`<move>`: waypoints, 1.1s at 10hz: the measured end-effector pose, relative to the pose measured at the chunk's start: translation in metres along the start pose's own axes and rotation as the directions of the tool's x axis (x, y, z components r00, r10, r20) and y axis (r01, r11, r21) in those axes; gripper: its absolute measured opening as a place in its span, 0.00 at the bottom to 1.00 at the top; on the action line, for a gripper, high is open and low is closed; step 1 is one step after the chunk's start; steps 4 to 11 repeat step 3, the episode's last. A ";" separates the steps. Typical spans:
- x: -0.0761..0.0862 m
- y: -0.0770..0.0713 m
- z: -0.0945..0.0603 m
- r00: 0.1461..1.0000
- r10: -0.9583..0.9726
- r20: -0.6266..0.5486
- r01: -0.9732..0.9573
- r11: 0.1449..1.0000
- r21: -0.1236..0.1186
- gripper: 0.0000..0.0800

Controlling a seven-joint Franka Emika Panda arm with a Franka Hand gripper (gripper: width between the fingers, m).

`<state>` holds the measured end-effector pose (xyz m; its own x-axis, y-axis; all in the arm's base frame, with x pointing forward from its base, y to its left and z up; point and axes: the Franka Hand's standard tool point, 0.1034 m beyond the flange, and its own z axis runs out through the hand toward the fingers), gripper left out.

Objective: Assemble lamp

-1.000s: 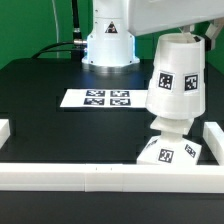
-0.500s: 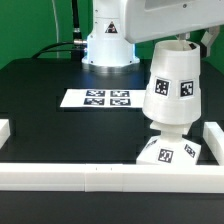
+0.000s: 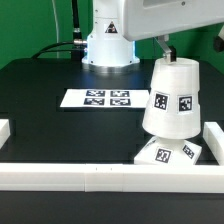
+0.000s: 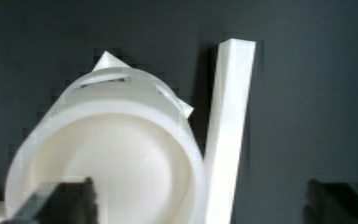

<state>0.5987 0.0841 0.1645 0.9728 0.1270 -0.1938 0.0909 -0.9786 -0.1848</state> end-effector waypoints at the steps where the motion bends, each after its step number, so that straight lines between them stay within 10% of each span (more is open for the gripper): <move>1: -0.003 -0.002 -0.007 1.000 -0.004 0.009 0.004 1.000 -0.002 0.81; 11: -0.003 -0.017 -0.023 1.000 0.004 0.016 -0.004 1.000 -0.028 0.87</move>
Offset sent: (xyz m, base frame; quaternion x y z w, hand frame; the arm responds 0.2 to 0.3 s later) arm 0.0021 0.0189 0.0287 -0.0631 -0.0059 0.0608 0.9961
